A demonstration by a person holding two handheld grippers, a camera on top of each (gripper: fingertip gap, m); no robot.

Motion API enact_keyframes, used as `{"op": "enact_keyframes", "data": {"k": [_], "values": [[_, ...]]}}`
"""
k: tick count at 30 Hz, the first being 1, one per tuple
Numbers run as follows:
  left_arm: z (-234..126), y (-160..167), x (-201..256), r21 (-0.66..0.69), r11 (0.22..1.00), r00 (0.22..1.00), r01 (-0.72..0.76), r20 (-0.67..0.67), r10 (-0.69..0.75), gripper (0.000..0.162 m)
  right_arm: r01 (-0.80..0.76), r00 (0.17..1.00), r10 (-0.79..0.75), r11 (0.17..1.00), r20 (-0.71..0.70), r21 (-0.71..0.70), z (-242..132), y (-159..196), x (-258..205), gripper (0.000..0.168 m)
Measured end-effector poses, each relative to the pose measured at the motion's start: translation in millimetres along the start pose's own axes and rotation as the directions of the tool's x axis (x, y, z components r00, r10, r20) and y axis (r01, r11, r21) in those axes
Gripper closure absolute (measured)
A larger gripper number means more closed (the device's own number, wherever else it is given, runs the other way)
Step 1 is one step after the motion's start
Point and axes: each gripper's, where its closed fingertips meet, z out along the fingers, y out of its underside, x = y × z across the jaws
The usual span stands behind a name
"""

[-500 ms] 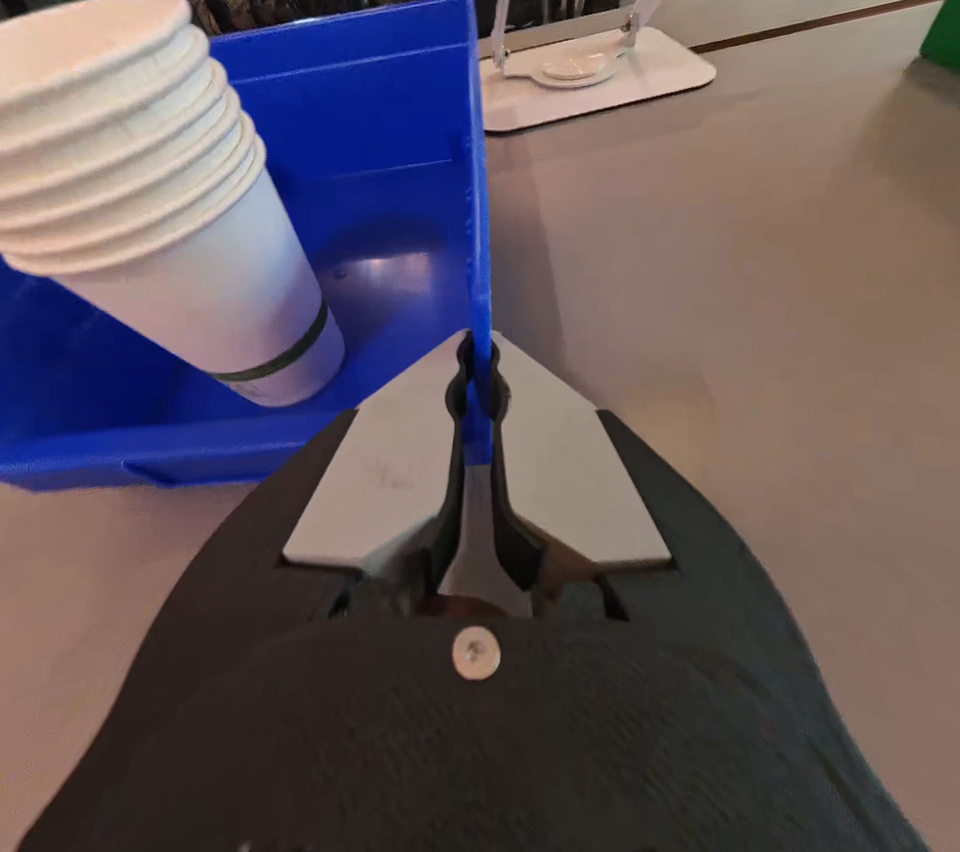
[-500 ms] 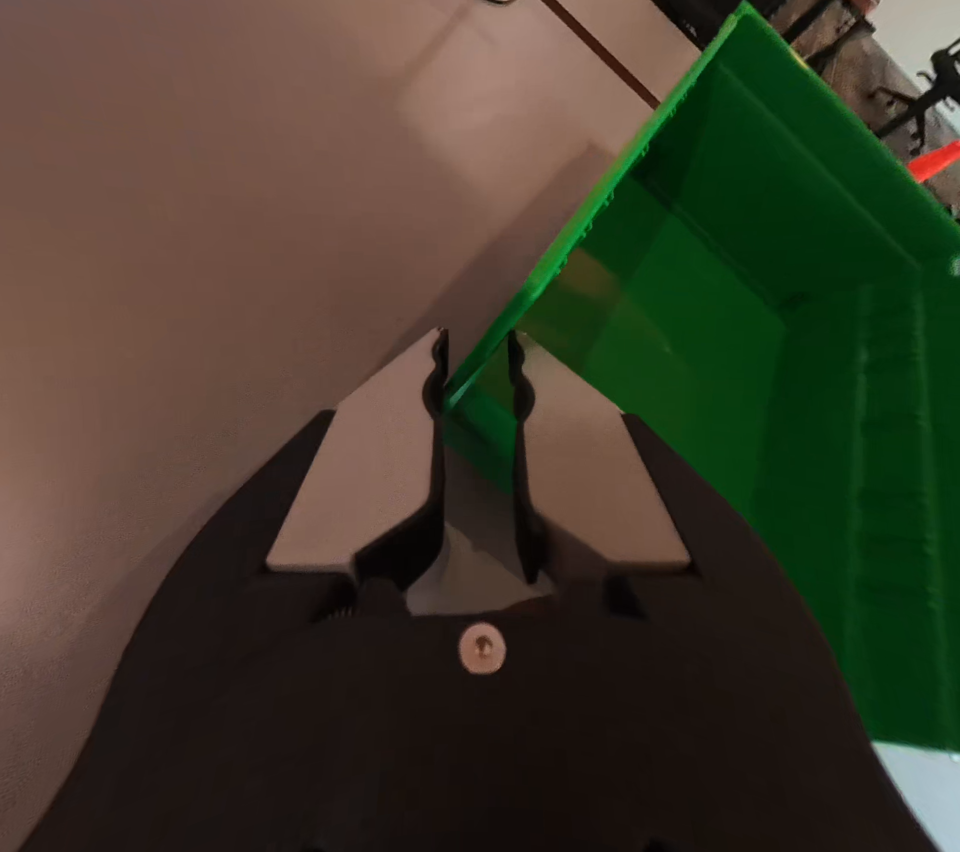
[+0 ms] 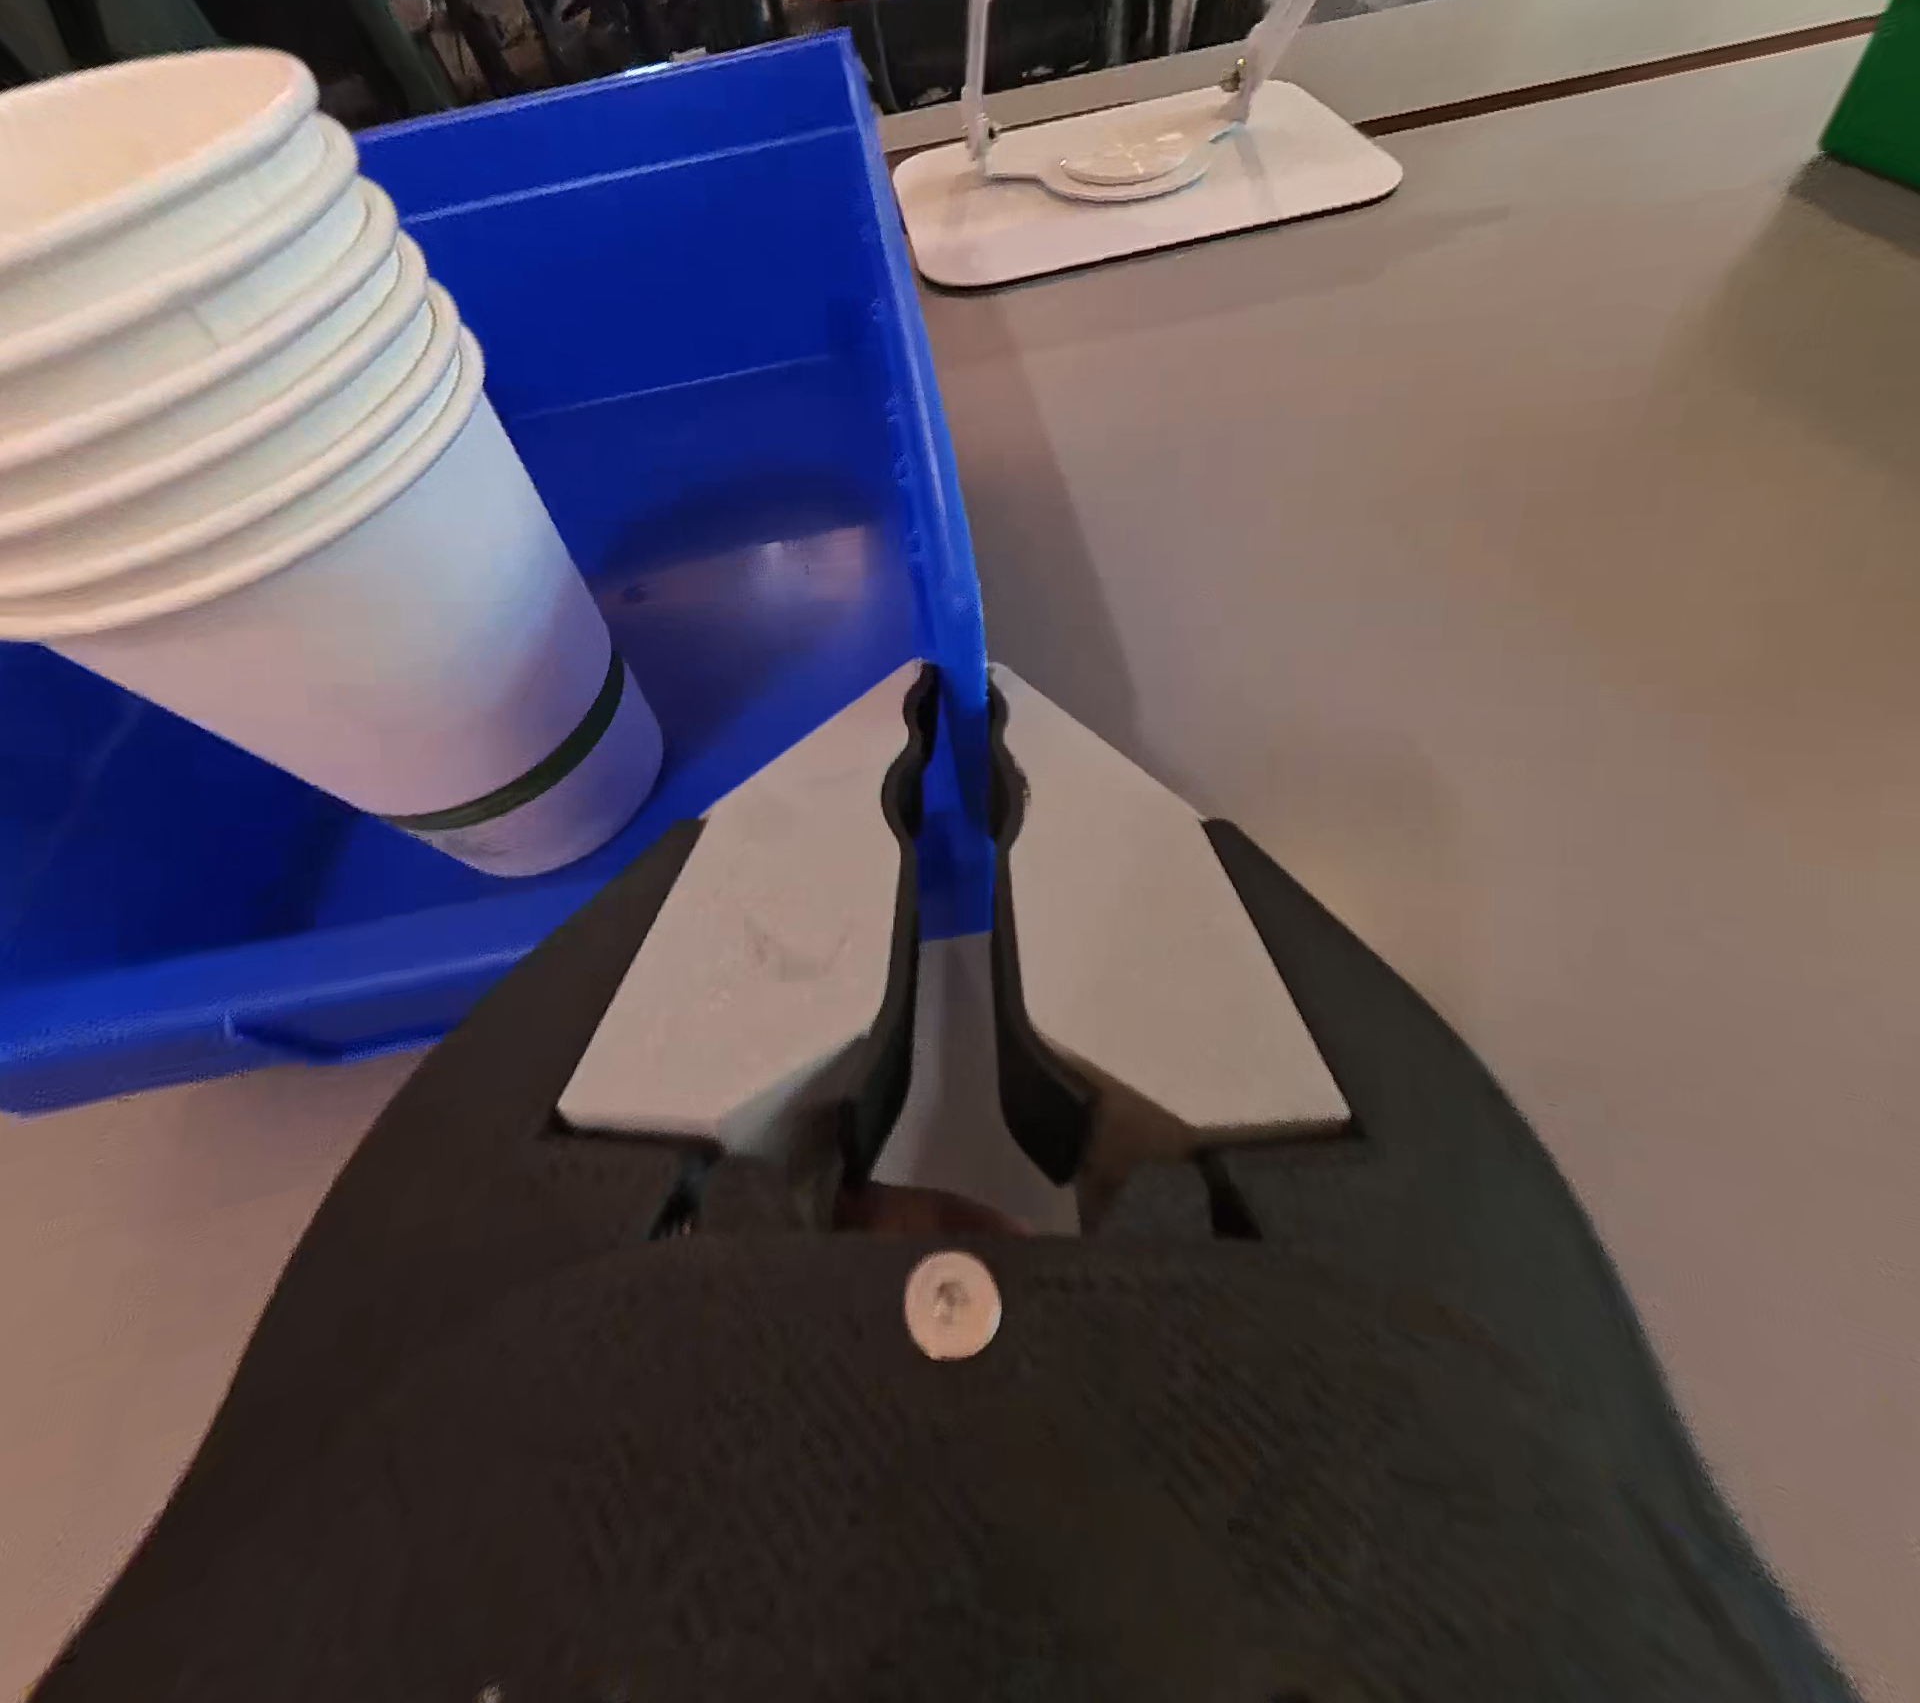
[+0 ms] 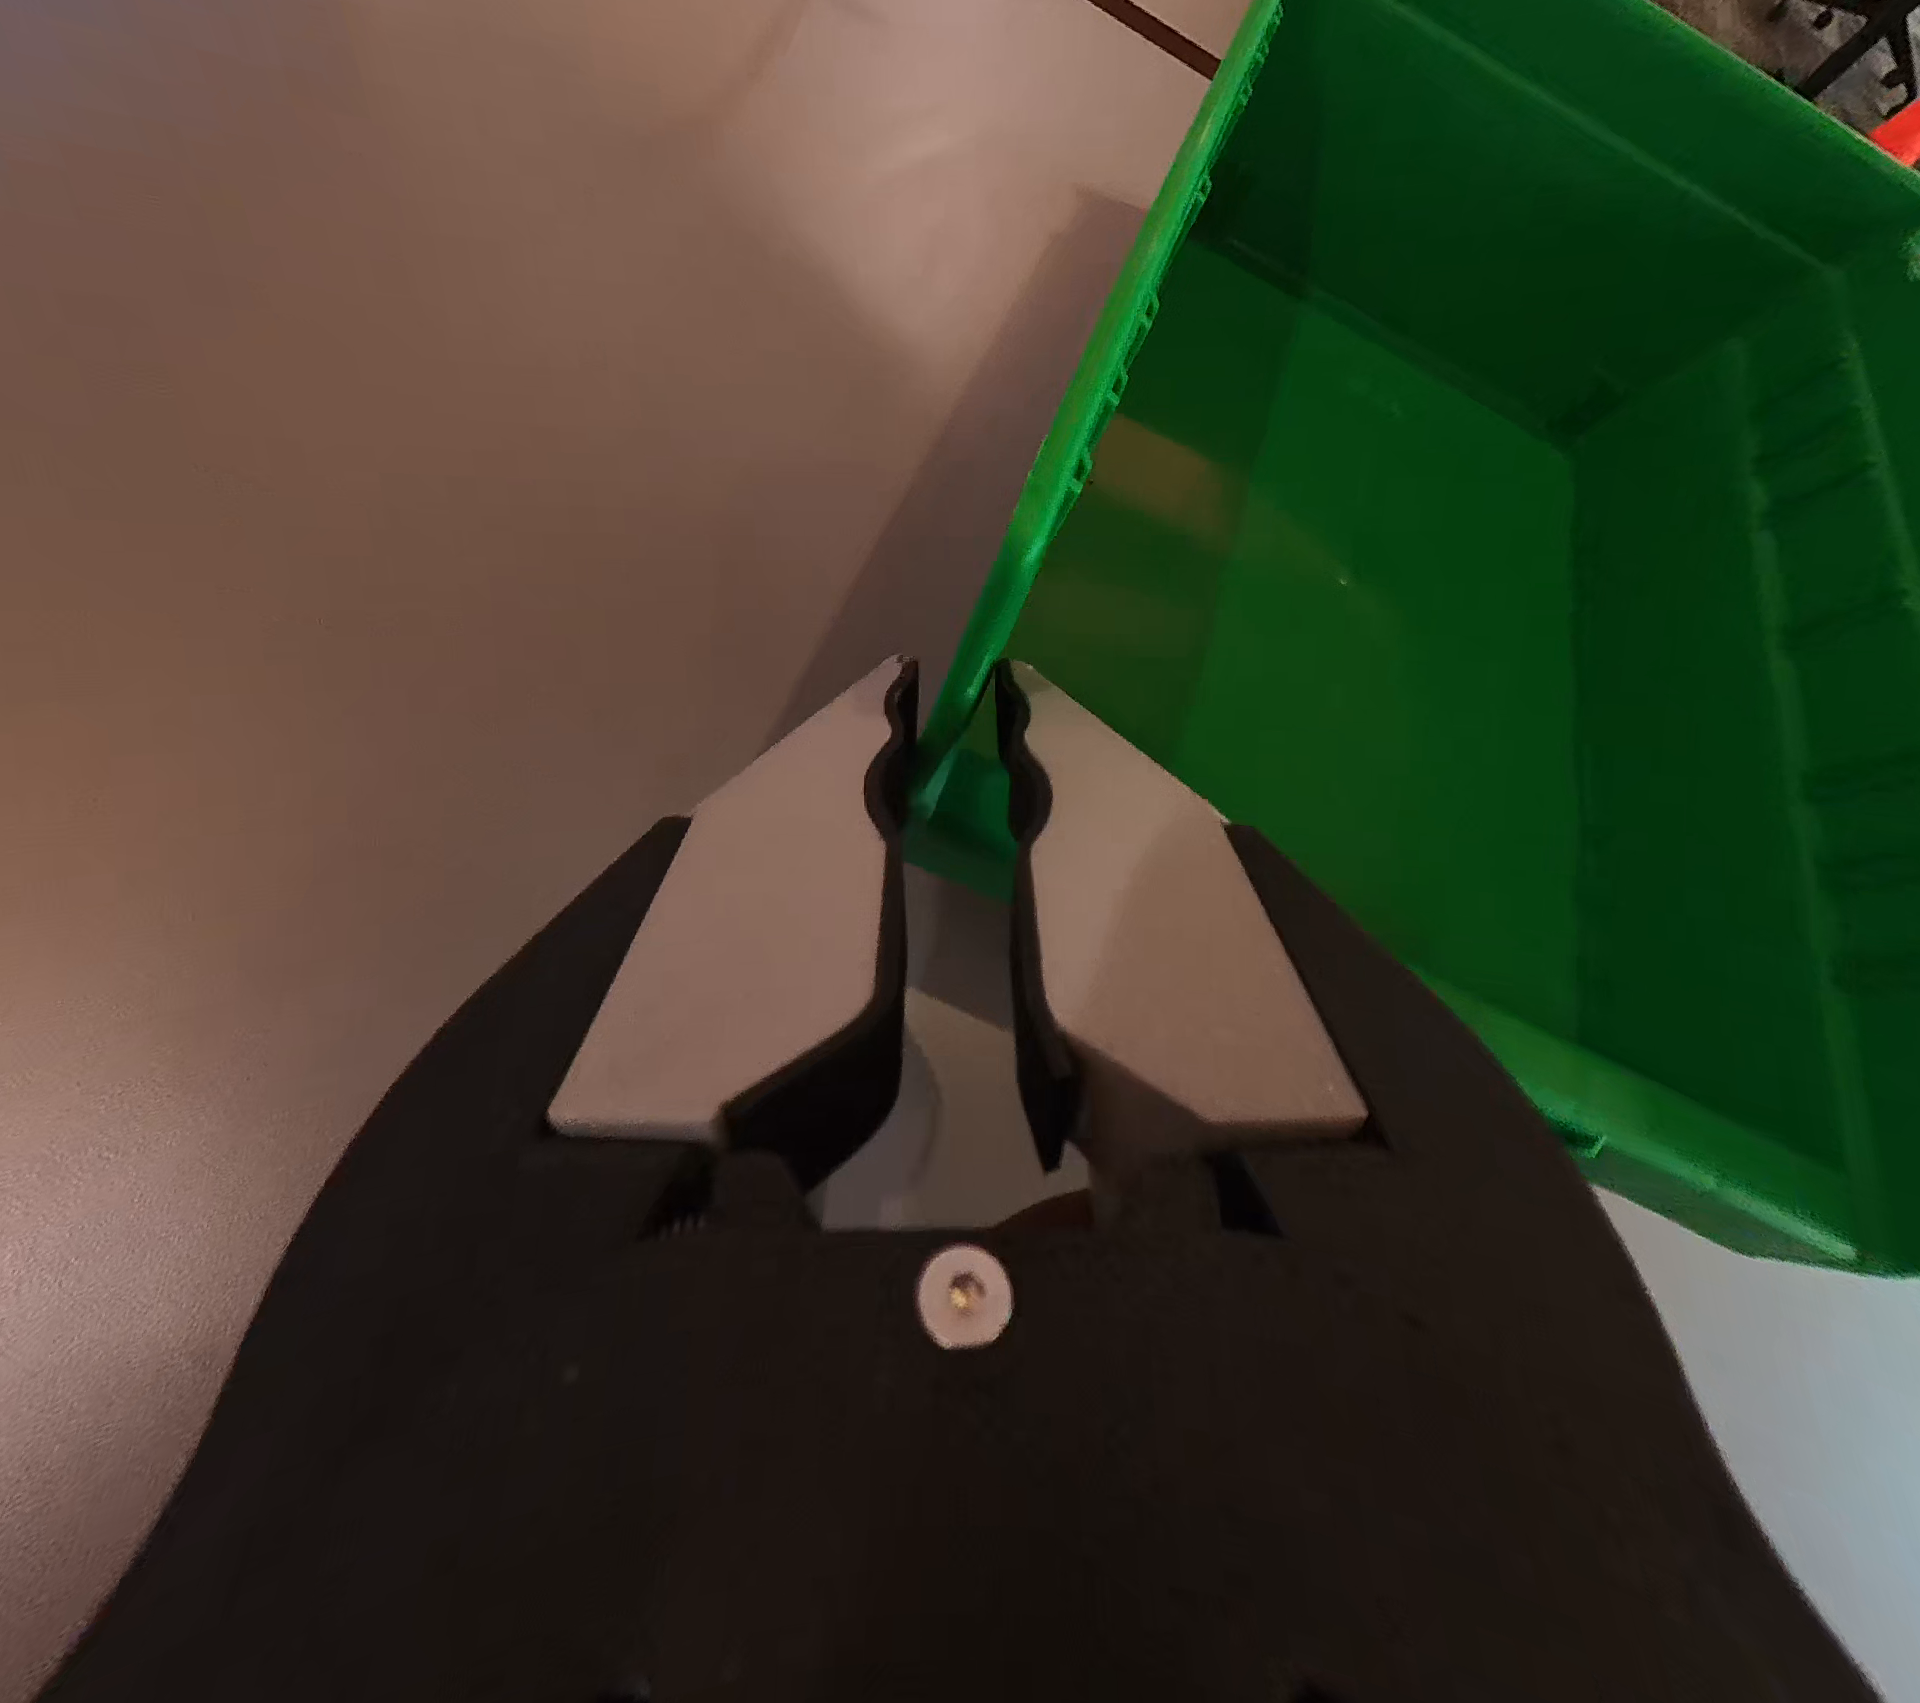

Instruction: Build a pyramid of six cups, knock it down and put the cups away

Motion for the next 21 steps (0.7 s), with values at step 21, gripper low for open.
{"op": "enact_keyframes", "data": {"k": [21], "values": [[-16.5, -59.8, 11.4, 0.165, 0.985, 0.994, 0.05, -0.106, -0.033, 0.137, 0.038, 0.996, -0.052, 0.985, 0.078, 0.17, -34.7, -36.0, -20.4, 0.132]]}}
